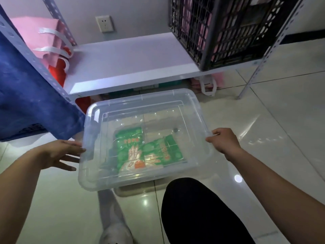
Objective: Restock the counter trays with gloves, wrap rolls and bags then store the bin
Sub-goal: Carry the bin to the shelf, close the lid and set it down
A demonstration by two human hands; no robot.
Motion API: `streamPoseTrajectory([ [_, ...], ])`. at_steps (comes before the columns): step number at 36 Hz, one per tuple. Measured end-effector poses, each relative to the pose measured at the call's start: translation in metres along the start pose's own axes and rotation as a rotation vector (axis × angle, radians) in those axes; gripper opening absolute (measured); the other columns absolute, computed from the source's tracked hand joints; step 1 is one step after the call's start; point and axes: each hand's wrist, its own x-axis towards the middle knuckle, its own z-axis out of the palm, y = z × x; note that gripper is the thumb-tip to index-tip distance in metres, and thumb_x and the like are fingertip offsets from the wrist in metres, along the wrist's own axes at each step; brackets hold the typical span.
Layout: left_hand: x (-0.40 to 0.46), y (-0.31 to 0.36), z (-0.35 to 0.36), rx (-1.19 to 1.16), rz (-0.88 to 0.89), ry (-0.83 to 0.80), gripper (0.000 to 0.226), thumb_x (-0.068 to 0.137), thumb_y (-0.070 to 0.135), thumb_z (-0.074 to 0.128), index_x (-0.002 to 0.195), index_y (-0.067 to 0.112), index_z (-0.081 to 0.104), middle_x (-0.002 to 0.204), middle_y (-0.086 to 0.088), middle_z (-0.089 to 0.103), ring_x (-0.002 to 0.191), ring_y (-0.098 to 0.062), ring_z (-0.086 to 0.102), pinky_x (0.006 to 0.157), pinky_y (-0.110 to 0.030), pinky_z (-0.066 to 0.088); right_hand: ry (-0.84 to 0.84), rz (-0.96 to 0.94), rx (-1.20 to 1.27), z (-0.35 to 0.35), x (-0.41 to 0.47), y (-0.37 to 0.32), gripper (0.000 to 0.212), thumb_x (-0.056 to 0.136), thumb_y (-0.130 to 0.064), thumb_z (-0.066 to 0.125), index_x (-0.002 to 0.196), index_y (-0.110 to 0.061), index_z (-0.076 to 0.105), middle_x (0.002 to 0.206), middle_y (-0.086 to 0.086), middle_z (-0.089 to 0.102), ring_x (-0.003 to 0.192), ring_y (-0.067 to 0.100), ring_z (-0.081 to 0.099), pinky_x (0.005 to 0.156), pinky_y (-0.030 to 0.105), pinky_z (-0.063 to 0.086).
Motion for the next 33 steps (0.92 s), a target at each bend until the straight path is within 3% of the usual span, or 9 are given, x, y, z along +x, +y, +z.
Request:
streamPoseTrajectory([
  [5, -0.002, -0.004, 0.011, -0.031, 0.016, 0.028, 0.025, 0.086, 0.029, 0.074, 0.107, 0.017, 0.076, 0.109, -0.006, 0.075, 0.103, -0.029, 0.070, 0.073, -0.041, 0.059, 0.021, 0.008, -0.007, -0.008, -0.004, 0.019, 0.016, 0.069, -0.019, 0.080, 0.067, -0.024, 0.065, 0.077, -0.001, 0.069, 0.077, 0.025, 0.066, 0.079, 0.043, 0.055],
  [11, 0.000, 0.002, 0.025, -0.028, 0.026, -0.001, 0.033, 0.079, 0.030, 0.079, 0.109, 0.017, 0.076, 0.122, -0.004, 0.070, 0.115, -0.026, 0.062, 0.084, -0.039, 0.055, 0.056, 0.056, 0.126, -0.022, 0.016, 0.021, 0.022, 0.065, -0.015, 0.088, 0.070, -0.009, 0.067, 0.073, 0.004, 0.064, 0.072, 0.025, 0.060, 0.068, 0.031, 0.045],
  [13, 0.003, 0.006, 0.029, 0.003, 0.062, 0.006, 0.047, 0.076, 0.037, 0.081, 0.119, 0.023, 0.069, 0.135, -0.003, 0.059, 0.124, -0.027, 0.053, 0.094, -0.043, 0.051, 0.087, 0.077, 0.112, -0.031, 0.028, 0.017, 0.037, 0.062, -0.027, 0.091, 0.067, -0.003, 0.063, 0.068, 0.007, 0.056, 0.062, 0.024, 0.051, 0.062, 0.031, 0.040],
  [15, 0.007, 0.008, 0.034, -0.020, 0.086, 0.047, 0.071, 0.073, 0.043, 0.081, 0.138, 0.033, 0.051, 0.151, -0.004, 0.042, 0.136, -0.031, 0.042, 0.102, -0.052, 0.044, 0.100, 0.108, 0.094, -0.038, 0.040, 0.013, 0.046, 0.059, -0.040, 0.091, 0.076, -0.007, 0.063, 0.080, 0.008, 0.056, 0.061, 0.021, 0.046, 0.058, 0.029, 0.038],
  [18, 0.013, 0.000, 0.039, -0.172, 0.000, 0.040, 0.102, 0.069, 0.050, 0.081, 0.151, 0.041, 0.022, 0.159, -0.004, 0.027, 0.143, -0.038, 0.033, 0.103, -0.059, 0.041, -0.031, 0.191, 0.077, -0.045, 0.055, 0.007, 0.081, 0.060, -0.048, 0.089, 0.127, -0.016, 0.057, 0.120, 0.002, 0.052, 0.111, 0.029, 0.054, 0.084, 0.042, 0.048],
  [20, 0.014, -0.006, 0.043, -0.201, -0.040, -0.037, 0.108, 0.063, 0.052, 0.082, 0.152, 0.040, 0.021, 0.154, -0.006, 0.037, 0.137, -0.038, 0.041, 0.101, -0.058, 0.043, -0.191, 0.266, 0.141, -0.048, 0.061, 0.006, 0.085, 0.063, -0.045, 0.088, 0.135, -0.025, 0.047, 0.126, -0.001, 0.046, 0.126, 0.029, 0.048, 0.091, 0.049, 0.047],
  [24, 0.013, -0.005, 0.047, -0.236, -0.012, -0.092, 0.099, 0.067, 0.044, 0.082, 0.150, 0.027, 0.030, 0.133, -0.006, 0.060, 0.118, -0.032, 0.061, 0.090, -0.049, 0.053, -0.420, 0.317, 0.215, -0.046, 0.067, 0.008, 0.062, 0.060, -0.043, 0.082, 0.113, -0.015, 0.067, 0.104, 0.004, 0.068, 0.087, 0.023, 0.064, 0.077, 0.042, 0.052],
  [30, 0.007, 0.022, 0.044, -0.109, -0.025, -0.004, 0.056, 0.077, 0.023, 0.081, 0.125, 0.020, 0.053, 0.120, -0.007, 0.061, 0.114, -0.032, 0.057, 0.086, -0.056, 0.050, -0.214, 0.171, 0.103, -0.042, 0.069, -0.012, 0.039, 0.071, -0.015, 0.084, 0.103, -0.003, 0.066, 0.095, 0.013, 0.070, 0.086, 0.030, 0.067, 0.092, 0.046, 0.053],
  [33, 0.010, 0.041, 0.052, -0.110, -0.030, 0.106, 0.049, 0.080, 0.012, 0.079, 0.121, 0.010, 0.052, 0.113, -0.012, 0.062, 0.107, -0.036, 0.060, 0.082, -0.052, 0.054, -0.143, 0.156, 0.036, -0.037, 0.069, -0.020, 0.038, 0.073, -0.009, 0.084, 0.103, 0.004, 0.065, 0.093, 0.019, 0.070, 0.081, 0.033, 0.067, 0.085, 0.045, 0.056],
])
